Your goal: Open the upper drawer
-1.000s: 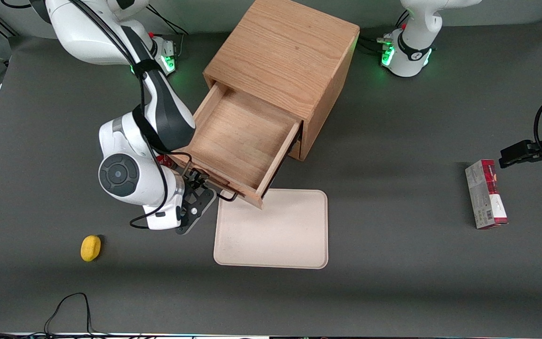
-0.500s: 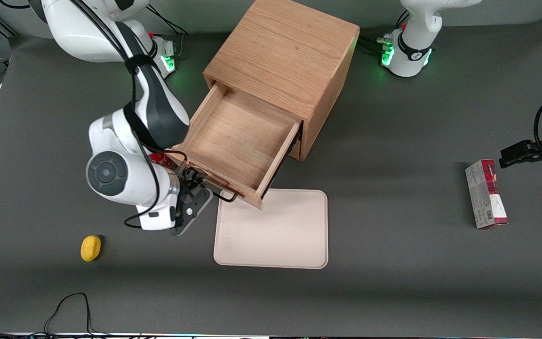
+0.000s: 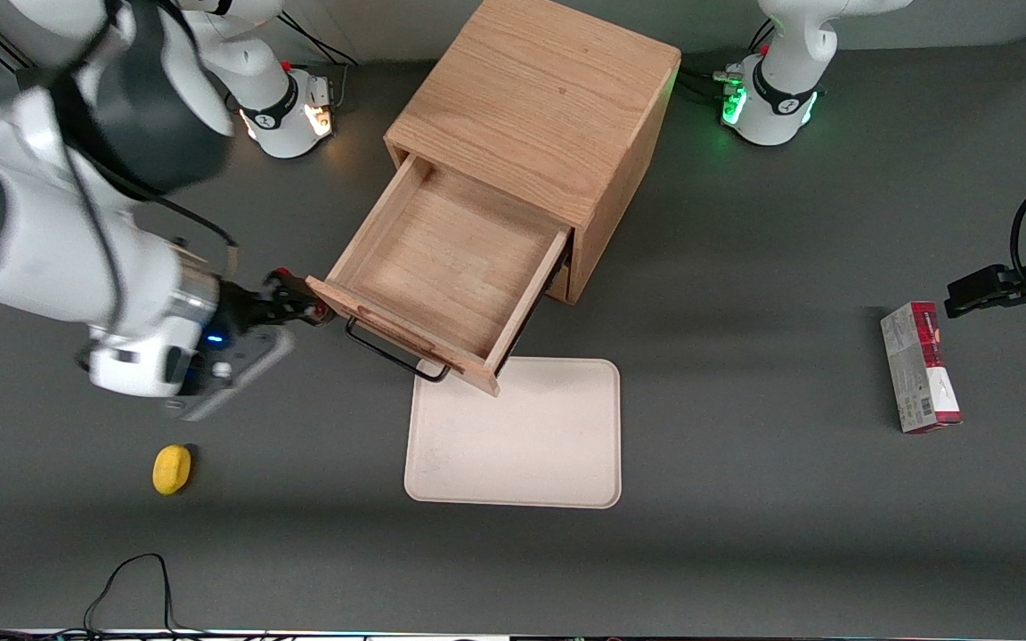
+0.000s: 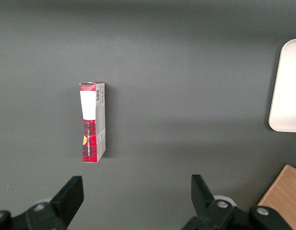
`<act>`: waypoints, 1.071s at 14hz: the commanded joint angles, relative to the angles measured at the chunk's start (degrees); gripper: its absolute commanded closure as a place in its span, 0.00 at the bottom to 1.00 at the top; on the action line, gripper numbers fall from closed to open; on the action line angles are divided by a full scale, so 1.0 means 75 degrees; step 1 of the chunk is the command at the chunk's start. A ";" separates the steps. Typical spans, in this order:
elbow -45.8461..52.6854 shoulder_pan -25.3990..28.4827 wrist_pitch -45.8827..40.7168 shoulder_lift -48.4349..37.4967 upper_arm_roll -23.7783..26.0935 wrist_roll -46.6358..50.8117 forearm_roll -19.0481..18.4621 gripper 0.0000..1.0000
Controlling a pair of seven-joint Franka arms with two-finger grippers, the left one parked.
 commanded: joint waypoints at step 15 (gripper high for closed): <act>-0.4199 -0.2355 0.1347 -0.3183 0.0310 0.1762 -0.1336 0.00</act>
